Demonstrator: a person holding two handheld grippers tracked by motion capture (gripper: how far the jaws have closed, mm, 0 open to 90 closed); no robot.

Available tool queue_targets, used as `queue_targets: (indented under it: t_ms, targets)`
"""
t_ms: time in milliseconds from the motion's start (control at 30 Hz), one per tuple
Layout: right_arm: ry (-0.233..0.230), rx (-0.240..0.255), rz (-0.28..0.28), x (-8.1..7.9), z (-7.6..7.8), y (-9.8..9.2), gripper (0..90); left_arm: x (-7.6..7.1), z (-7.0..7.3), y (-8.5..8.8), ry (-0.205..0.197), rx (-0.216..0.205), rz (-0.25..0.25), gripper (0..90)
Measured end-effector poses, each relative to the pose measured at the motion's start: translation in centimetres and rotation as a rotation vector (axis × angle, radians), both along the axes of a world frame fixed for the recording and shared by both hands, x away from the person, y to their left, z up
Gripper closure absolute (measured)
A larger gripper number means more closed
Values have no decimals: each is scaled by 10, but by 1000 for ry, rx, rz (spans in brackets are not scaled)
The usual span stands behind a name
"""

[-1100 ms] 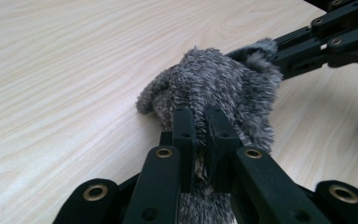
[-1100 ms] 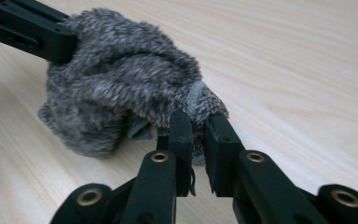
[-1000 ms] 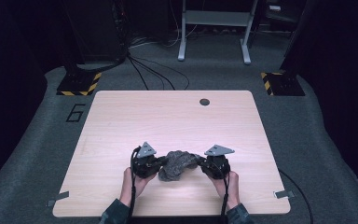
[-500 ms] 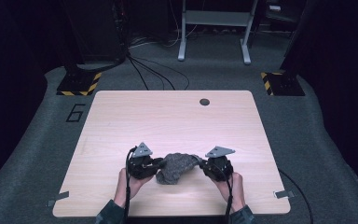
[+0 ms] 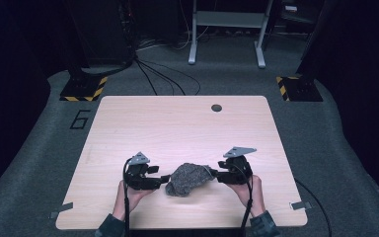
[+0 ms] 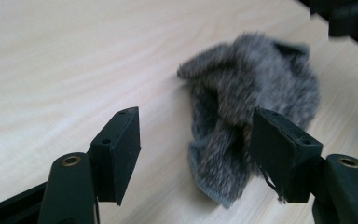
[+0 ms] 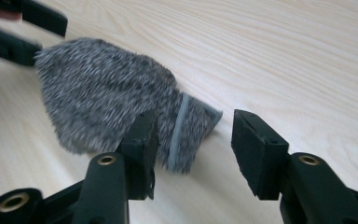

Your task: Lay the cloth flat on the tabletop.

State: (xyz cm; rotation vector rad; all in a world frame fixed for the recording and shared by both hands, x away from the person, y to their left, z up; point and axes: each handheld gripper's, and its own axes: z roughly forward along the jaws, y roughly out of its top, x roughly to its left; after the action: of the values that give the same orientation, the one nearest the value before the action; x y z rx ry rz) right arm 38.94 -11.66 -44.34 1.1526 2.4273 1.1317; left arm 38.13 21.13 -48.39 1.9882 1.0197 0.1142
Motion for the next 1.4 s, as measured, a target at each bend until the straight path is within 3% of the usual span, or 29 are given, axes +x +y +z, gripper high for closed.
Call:
queue_targets:
  t_ms: [167,233,333,400,533,633,700,833,900,967,1167,1200,1233,1300,1400]
  targets:
    - [69,-83,34,24,-14,22,542,4,-22,-15,66,52,-50,335]
    - [93,-111,28,28,-24,28,597,3,-28,-22,73,58,-69,408]
    - [95,-122,14,29,-32,29,728,2,-29,-26,46,70,-112,655]
    - [75,-137,-5,28,-37,27,825,1,-27,-27,20,65,-107,801]
    - [57,-116,-31,26,-37,18,875,0,-20,-23,-31,63,-82,859]
    - [18,-92,-55,22,-30,11,878,-1,-13,-15,-70,54,-40,861]
    - [-23,-79,-69,18,-21,5,877,-2,-8,-9,-84,25,-3,862]
    - [-93,-58,-89,5,-7,-2,878,-4,1,4,-99,11,24,861]
    - [-100,-53,-98,-3,-7,-5,878,-6,2,8,-93,12,37,860]
    - [-96,-62,-105,-6,-9,-7,878,-6,0,10,-89,17,37,860]
    - [29,-102,-152,-9,-51,-26,846,-6,-20,20,-15,59,49,848]
    - [52,-105,-154,-8,-55,-28,810,-6,-21,20,-10,57,59,823]
    - [55,-108,-151,-8,-56,-29,768,-5,-21,21,8,56,61,738]
    - [61,-95,-139,-8,-55,-33,680,-5,-20,22,8,49,86,554]
    - [47,-68,-130,-7,-45,-38,616,-4,-15,26,1,32,108,421]
